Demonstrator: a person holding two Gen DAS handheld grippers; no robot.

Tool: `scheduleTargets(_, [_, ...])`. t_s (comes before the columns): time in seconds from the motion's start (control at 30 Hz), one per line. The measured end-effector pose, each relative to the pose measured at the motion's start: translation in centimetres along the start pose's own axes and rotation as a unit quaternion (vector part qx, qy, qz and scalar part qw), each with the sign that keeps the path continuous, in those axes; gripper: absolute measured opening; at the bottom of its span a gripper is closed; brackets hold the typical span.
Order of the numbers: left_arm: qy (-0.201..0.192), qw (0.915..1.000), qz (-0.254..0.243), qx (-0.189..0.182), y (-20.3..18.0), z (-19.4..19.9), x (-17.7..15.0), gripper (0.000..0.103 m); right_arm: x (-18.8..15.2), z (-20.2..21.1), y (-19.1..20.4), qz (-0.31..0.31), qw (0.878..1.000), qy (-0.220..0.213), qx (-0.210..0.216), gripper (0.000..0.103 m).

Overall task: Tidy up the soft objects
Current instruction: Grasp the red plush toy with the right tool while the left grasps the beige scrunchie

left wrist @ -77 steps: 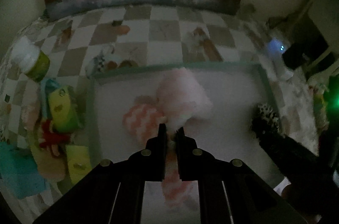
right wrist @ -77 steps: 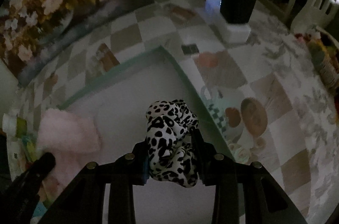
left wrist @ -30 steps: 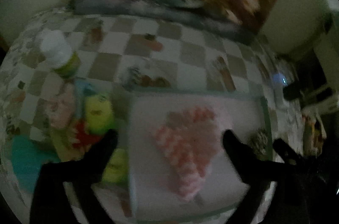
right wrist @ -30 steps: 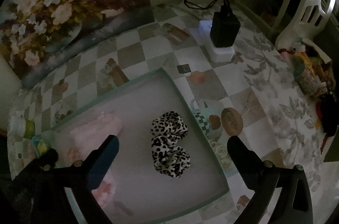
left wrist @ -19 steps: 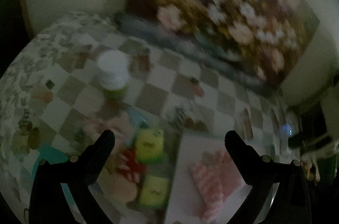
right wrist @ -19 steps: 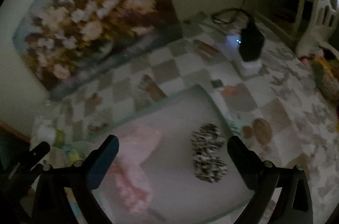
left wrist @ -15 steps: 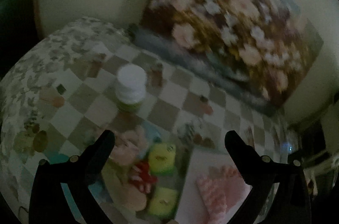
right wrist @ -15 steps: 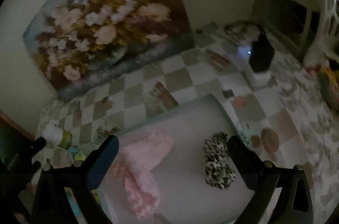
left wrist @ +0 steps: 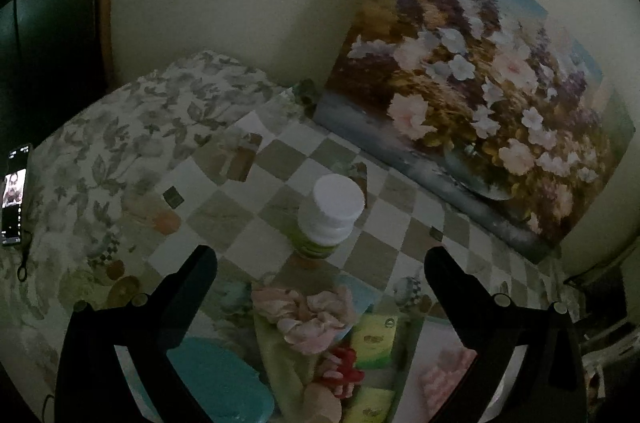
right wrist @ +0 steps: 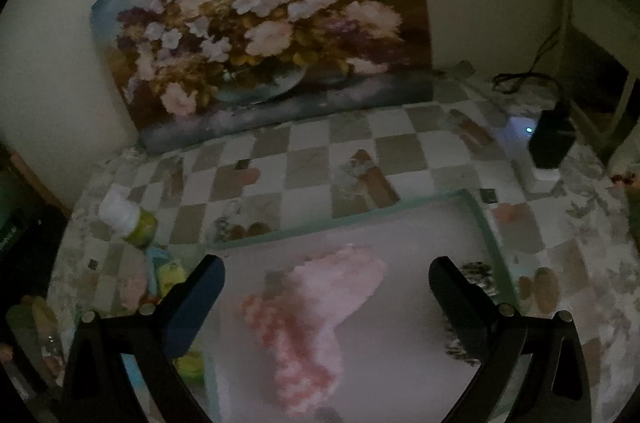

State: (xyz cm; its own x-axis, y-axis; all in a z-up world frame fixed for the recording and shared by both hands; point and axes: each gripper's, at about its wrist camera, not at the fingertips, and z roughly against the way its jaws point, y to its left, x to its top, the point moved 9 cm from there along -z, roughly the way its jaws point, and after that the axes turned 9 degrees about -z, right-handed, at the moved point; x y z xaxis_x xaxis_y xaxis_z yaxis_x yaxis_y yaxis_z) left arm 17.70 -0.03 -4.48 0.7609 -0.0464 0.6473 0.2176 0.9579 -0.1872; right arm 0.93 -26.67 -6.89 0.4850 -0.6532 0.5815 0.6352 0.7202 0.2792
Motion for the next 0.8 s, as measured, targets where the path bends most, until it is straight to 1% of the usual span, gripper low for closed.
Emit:
scheduleTargets(0.07, [0.007, 1.0000, 0.003, -0.002, 0.4, -0.2, -0.1, 0.103, -0.1, -0.3, 0.7, 0.008, 1.000, -0.007, -0.004, 0.103])
scheduleTargets(0.17, [0.016, 0.9999, -0.003, 0.005, 0.9, -0.6, -0.2, 0.103, -0.2, -0.6, 2.2, 0.026, 0.999, -0.022, -0.007, 0.103])
scheduleTargets(0.3, [0.032, 0.9991, -0.021, 0.020, 1.6, -1.3, -0.3, 0.103, -1.0, -1.2, 5.2, 0.054, 0.998, -0.017, 0.013, 0.103])
scheduleTargets(0.4, [0.054, 0.9977, -0.034, 0.024, 1.8, -2.1, -0.7, 0.103, -2.2, -2.1, 7.5, 0.062, 0.997, 0.014, 0.046, 0.103])
scheduleTargets(0.47, [0.071, 0.9962, -0.042, 0.028, 1.9, -2.9, -1.2, 0.103, -3.4, -2.7, 9.2, 0.063, 0.994, 0.045, 0.079, 0.103])
scheduleTargets(0.53, [0.088, 0.9945, -0.048, 0.030, 2.0, -3.7, -1.8, 0.103, -4.5, -3.3, 10.4, 0.064, 0.991, 0.070, 0.097, 0.103])
scheduleTargets(0.57, [0.094, 0.9939, -0.051, 0.028, 2.0, -4.0, -2.0, 0.103, -5.1, -3.7, 10.9, 0.065, 0.989, 0.084, 0.100, 0.103])
scheduleTargets(0.63, [0.110, 0.9918, -0.060, 0.028, 1.9, -4.6, -2.4, 0.103, -6.1, -4.3, 11.7, 0.078, 0.987, 0.099, 0.098, 0.103])
scheduleTargets(0.73, [0.126, 0.9887, -0.071, 0.041, 2.2, -5.3, -2.8, 0.103, -7.2, -4.8, 12.4, 0.104, 0.986, 0.100, 0.082, 0.103])
scheduleTargets(0.8, [0.137, 0.9872, -0.071, 0.039, 2.2, -5.7, -3.1, 0.103, -7.8, -5.2, 12.8, 0.114, 0.984, 0.107, 0.079, 0.103])
